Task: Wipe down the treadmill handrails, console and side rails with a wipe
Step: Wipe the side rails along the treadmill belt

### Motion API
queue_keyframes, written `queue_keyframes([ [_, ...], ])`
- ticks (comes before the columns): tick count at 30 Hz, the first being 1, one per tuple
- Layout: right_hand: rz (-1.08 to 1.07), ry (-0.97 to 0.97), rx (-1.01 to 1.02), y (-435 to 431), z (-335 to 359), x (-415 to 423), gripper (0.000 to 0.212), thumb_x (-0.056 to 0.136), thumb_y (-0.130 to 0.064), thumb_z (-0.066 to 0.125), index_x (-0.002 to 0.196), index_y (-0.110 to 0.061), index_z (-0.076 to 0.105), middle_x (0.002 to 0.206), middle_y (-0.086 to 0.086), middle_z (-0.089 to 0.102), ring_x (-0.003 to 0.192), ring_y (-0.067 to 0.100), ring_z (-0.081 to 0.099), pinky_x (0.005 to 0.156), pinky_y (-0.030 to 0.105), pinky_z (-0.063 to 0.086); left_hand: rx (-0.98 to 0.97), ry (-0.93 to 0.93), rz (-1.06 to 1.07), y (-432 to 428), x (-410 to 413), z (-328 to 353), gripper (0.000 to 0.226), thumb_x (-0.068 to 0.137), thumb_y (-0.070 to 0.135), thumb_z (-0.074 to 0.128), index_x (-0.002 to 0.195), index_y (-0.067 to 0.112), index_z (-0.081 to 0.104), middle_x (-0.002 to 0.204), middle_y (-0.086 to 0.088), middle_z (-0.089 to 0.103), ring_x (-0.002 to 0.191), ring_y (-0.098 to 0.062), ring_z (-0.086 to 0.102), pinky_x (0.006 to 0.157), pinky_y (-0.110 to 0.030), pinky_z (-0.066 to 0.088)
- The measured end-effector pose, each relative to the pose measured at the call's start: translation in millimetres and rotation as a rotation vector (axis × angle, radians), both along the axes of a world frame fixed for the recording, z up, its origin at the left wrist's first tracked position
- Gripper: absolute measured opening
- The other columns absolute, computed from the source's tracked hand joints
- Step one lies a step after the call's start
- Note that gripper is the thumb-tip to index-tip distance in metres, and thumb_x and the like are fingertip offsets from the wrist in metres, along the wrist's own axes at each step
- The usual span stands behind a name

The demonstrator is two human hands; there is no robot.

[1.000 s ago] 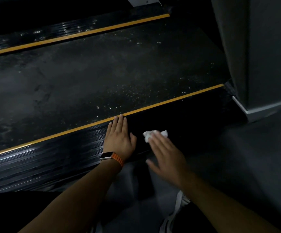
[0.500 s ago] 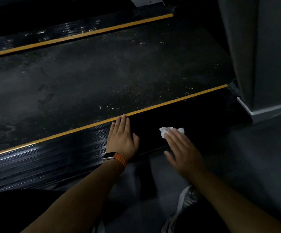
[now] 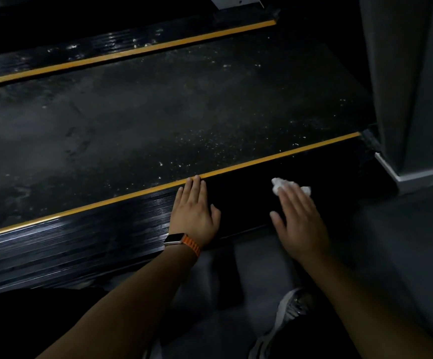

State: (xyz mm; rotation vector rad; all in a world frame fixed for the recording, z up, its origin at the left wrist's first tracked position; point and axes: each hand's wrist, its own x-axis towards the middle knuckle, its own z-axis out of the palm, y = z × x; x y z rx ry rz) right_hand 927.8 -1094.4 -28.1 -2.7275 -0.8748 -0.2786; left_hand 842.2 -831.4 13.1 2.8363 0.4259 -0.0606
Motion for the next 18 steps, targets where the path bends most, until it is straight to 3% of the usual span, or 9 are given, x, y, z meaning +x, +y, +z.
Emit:
queue_keyframes([
  [3,-0.087,0.038,-0.015,20,7,-10,0.074,0.108,-0.056,0.033,0.159,-0.002,0.036,0.169,0.017,0.028,0.160,0.029,0.017,0.127,0.053,0.024,0.008,0.003,-0.001,0,0,-1,0.074,0.100,0.047,0.022,0.163,0.008,0.019,0.171,-0.010,0.010,0.159,-0.021,0.002,0.129,-0.037,0.000],
  [8,0.134,0.023,-0.118,22,8,-6,0.076,0.107,-0.060,0.031,0.161,-0.007,0.034,0.170,0.013,0.027,0.160,0.026,0.017,0.126,0.052,0.028,-0.005,0.010,-0.002,-1,1,1,0.075,0.099,0.047,0.021,0.163,0.008,0.018,0.171,-0.010,0.009,0.159,-0.021,0.001,0.129,-0.037,0.001],
  [13,-0.075,0.136,-0.176,31,21,2,0.088,0.103,-0.069,0.017,0.164,-0.007,0.022,0.173,0.014,0.015,0.162,0.026,0.006,0.130,0.049,0.018,0.008,0.008,-0.001,-1,1,-1,0.074,0.099,0.047,0.021,0.163,0.008,0.018,0.172,-0.010,0.009,0.159,-0.021,0.001,0.129,-0.038,0.000],
  [18,0.124,0.100,-0.223,37,21,0,0.090,0.102,-0.071,0.022,0.165,-0.007,0.024,0.174,0.012,0.014,0.162,0.024,0.006,0.129,0.049,0.020,0.011,0.014,0.000,-1,2,0,0.075,0.099,0.047,0.020,0.163,0.008,0.018,0.171,-0.011,0.009,0.159,-0.021,0.001,0.129,-0.039,0.002],
])
